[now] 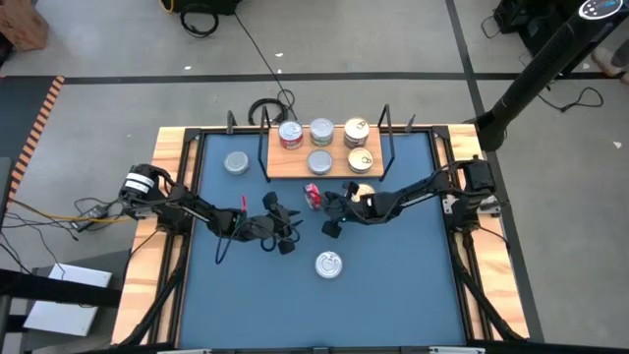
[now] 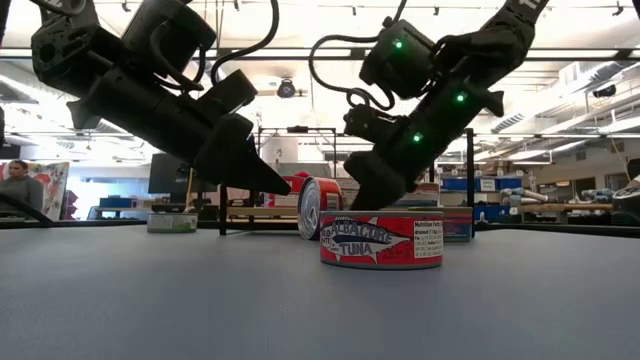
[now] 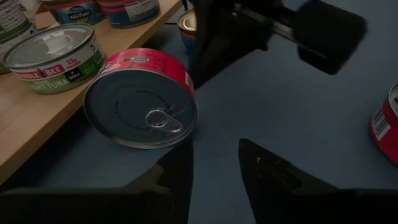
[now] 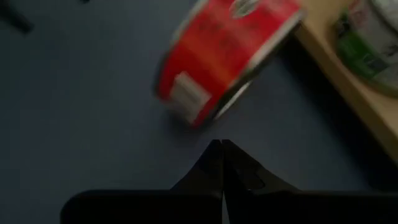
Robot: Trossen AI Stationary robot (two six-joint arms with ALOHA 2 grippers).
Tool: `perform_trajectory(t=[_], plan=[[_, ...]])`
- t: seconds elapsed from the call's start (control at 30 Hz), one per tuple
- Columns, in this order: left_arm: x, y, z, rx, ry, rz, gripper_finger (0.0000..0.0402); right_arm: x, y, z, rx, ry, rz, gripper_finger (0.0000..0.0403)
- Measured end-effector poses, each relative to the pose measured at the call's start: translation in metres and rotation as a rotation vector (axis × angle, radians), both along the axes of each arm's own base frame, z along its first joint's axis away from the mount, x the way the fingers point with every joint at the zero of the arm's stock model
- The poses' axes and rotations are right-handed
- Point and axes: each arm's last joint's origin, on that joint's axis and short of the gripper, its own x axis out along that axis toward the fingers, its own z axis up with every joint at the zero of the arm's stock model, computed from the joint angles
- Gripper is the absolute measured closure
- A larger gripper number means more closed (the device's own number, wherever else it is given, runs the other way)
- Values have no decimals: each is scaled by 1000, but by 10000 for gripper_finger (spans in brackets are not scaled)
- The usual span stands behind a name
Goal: Stack canned seafood by type on shelf
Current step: Put the red tuna can aligned with the stacked red tuna can on the shelf
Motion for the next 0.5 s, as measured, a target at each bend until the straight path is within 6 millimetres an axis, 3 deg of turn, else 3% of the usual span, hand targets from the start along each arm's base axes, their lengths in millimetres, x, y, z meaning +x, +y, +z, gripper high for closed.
perform_trajectory(t=[0.5], plan=[[-1,2,0,31,-7,68,269,13,-6,11,75,-147,148,396]])
